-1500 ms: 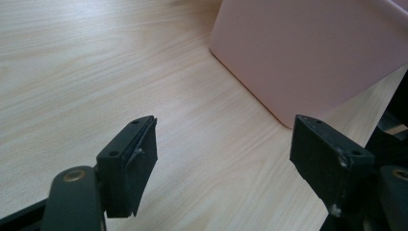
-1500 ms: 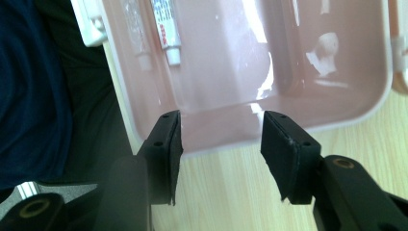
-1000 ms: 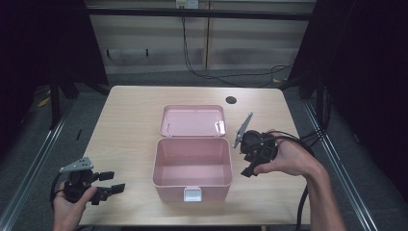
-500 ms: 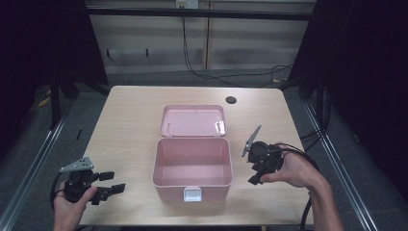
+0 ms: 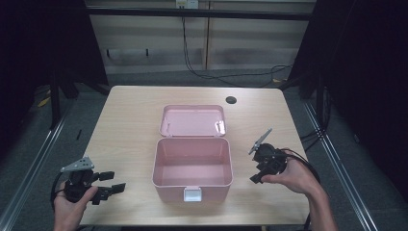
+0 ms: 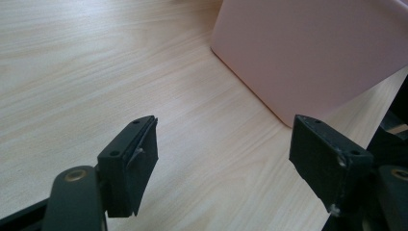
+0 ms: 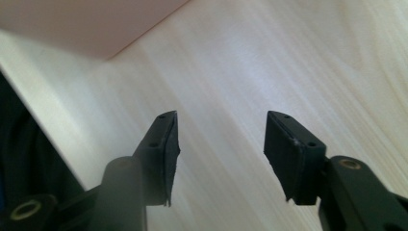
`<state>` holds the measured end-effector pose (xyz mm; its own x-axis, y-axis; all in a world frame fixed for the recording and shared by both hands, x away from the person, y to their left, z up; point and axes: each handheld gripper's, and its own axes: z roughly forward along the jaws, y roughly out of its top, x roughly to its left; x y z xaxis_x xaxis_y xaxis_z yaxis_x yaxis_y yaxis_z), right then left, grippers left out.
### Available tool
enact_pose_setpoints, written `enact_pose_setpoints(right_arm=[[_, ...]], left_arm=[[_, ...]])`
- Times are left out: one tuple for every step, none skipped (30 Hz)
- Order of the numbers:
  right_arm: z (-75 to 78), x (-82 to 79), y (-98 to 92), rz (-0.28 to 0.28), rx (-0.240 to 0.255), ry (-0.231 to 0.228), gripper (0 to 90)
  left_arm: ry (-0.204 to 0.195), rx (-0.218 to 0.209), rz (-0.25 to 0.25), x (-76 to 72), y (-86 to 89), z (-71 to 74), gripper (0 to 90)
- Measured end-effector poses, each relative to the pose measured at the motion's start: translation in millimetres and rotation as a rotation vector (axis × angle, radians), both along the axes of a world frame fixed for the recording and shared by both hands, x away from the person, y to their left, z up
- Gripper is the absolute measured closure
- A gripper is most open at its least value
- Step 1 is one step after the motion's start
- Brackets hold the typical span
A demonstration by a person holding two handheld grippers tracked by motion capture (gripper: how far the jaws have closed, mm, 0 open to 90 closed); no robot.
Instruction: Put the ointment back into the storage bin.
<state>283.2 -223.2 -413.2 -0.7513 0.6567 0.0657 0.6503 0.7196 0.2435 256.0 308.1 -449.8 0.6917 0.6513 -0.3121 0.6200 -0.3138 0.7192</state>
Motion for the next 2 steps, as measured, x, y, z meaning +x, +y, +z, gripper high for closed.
enact_pose_setpoints(right_arm=[[0.0, 0.0, 0.0, 0.000, 0.000, 0.000, 46.2], [-7.4, 3.0, -2.9, -0.012, -0.016, 0.008, 44.7]], left_arm=[[0.000, 0.000, 0.000, 0.0, 0.0, 0.0, 25.3], [0.001, 0.004, 0.000, 0.1, 0.0, 0.0, 25.3]])
